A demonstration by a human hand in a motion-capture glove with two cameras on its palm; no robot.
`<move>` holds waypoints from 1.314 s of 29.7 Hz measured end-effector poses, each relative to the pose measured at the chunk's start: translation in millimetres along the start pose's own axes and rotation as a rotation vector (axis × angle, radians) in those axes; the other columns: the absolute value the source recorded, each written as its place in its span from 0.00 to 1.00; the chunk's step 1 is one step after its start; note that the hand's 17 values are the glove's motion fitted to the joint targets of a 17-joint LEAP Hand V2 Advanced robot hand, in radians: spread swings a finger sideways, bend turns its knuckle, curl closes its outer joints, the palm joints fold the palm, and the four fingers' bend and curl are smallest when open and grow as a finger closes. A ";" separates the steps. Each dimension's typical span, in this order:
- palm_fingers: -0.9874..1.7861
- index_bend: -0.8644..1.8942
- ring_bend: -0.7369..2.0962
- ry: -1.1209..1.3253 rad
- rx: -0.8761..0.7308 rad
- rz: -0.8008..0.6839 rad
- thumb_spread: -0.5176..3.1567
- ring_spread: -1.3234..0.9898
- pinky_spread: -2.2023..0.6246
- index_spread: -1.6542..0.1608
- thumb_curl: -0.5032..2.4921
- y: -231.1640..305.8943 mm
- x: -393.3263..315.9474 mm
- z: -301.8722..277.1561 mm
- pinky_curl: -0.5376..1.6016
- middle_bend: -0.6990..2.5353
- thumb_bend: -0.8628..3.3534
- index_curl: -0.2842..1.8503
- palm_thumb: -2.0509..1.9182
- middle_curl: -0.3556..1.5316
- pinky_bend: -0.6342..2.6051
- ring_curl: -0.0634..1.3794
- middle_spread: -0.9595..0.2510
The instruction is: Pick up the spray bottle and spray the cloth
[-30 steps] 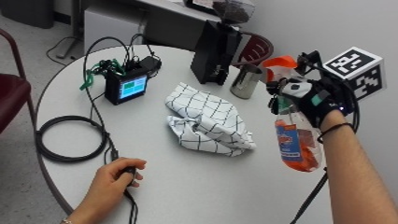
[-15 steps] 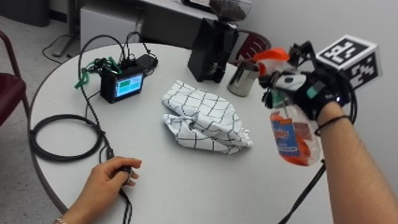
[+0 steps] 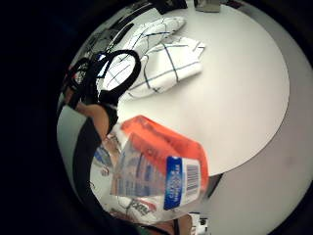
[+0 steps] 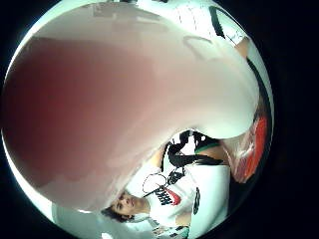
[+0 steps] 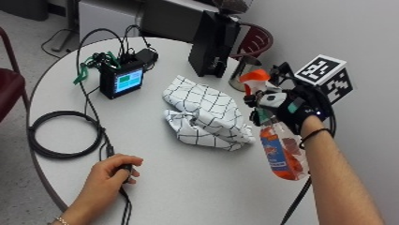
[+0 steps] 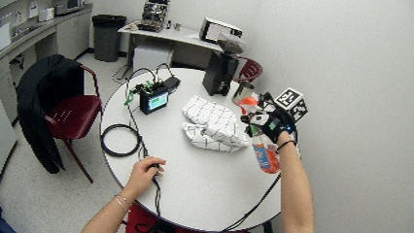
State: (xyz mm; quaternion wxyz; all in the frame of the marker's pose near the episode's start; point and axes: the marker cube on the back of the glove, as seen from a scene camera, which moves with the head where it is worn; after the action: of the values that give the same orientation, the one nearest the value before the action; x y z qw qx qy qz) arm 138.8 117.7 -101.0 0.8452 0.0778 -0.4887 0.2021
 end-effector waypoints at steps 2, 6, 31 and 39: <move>0.79 0.36 0.48 -0.031 0.047 -0.046 0.41 0.52 0.78 0.79 0.33 2.2 -15.7 -10.2 0.42 0.41 0.20 0.29 0.73 0.44 0.26 0.34 0.73; 0.79 0.36 0.48 -0.110 0.149 -0.201 0.41 0.52 0.78 0.79 0.33 7.8 -55.2 -22.3 0.42 0.41 0.20 0.29 0.73 0.44 0.26 0.34 0.73; 0.78 0.35 0.50 -0.422 0.168 -0.655 0.41 0.52 0.77 0.78 0.33 -40.8 -99.2 179.5 0.43 0.40 0.20 0.27 0.73 0.44 0.27 0.34 0.72; 0.79 0.36 0.49 -0.455 0.154 -0.576 0.41 0.52 0.76 0.78 0.33 -47.4 -59.3 217.8 0.43 0.39 0.20 0.27 0.73 0.43 0.28 0.34 0.73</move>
State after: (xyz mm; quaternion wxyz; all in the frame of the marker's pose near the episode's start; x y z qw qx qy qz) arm -40.6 -12.6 -37.6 0.7287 0.3185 -0.6055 -0.0300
